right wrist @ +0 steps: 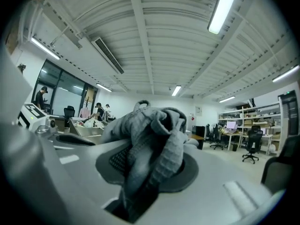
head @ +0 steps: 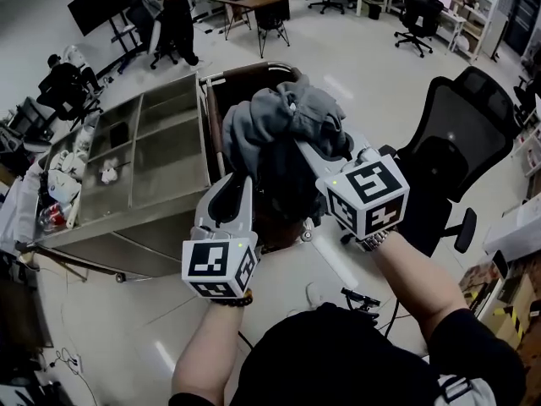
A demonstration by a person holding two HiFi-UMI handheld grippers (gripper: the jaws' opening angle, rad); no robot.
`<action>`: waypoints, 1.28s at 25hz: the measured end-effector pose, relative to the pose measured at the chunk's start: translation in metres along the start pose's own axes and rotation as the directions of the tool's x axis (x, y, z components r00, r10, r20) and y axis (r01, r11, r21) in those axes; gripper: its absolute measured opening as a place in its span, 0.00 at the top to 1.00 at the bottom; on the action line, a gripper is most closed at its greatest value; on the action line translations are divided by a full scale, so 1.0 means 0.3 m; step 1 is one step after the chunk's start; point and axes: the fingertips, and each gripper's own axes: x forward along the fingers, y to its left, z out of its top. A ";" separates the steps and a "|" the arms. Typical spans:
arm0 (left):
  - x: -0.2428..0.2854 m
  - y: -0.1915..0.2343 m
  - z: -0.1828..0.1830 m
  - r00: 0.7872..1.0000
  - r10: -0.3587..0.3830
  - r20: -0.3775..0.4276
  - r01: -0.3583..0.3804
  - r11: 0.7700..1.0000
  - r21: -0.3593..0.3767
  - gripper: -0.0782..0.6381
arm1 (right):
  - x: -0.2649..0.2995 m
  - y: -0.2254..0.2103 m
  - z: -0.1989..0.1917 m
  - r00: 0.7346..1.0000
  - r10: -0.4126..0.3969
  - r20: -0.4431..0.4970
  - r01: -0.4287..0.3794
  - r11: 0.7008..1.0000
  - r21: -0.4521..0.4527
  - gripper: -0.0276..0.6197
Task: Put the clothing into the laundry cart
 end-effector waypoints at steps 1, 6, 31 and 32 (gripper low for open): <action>0.018 -0.004 0.006 1.000 0.009 -0.003 -0.009 1.000 0.001 0.81 | 0.013 -0.024 -0.012 1.000 0.006 -0.014 -0.006 1.000 0.007 0.76; 0.103 -0.044 0.012 0.998 0.062 -0.027 -0.062 0.998 0.008 0.81 | 0.049 -0.150 -0.073 0.998 0.040 -0.057 -0.038 0.999 0.036 0.76; 0.352 -0.152 -0.060 0.972 0.228 -0.051 -0.226 0.974 0.026 0.81 | 0.088 -0.385 -0.319 0.943 0.285 -0.175 -0.268 0.957 0.115 0.46; 0.349 -0.153 -0.059 0.973 0.227 -0.051 -0.226 0.974 0.024 0.81 | 0.082 -0.386 -0.321 0.939 0.293 -0.179 -0.273 0.954 0.128 0.46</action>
